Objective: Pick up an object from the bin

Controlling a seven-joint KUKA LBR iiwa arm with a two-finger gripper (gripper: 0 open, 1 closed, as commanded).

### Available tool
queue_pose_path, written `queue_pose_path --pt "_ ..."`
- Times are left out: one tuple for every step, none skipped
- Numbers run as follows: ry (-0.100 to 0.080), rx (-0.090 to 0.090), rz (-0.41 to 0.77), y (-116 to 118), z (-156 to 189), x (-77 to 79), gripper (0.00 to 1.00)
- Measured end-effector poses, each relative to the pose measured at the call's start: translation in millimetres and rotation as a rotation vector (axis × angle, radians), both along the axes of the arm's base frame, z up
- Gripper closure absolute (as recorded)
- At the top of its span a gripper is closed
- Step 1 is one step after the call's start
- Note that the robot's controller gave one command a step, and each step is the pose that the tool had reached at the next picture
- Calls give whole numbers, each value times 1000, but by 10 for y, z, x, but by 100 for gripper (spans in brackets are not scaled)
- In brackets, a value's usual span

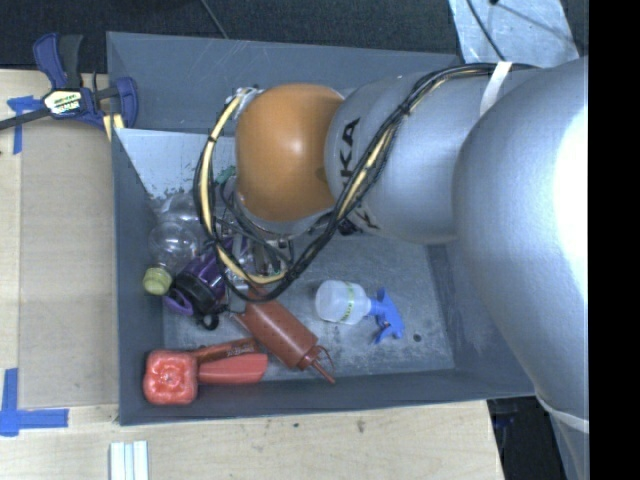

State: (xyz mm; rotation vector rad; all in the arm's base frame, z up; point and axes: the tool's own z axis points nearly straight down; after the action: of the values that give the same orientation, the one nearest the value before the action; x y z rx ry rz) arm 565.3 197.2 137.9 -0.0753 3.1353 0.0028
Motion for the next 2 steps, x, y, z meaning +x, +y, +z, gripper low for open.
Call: queue_pose_path --pt "3 -1 0 128 -323 -40 0" --pt "4 -1 -8 -120 -681 83 100"
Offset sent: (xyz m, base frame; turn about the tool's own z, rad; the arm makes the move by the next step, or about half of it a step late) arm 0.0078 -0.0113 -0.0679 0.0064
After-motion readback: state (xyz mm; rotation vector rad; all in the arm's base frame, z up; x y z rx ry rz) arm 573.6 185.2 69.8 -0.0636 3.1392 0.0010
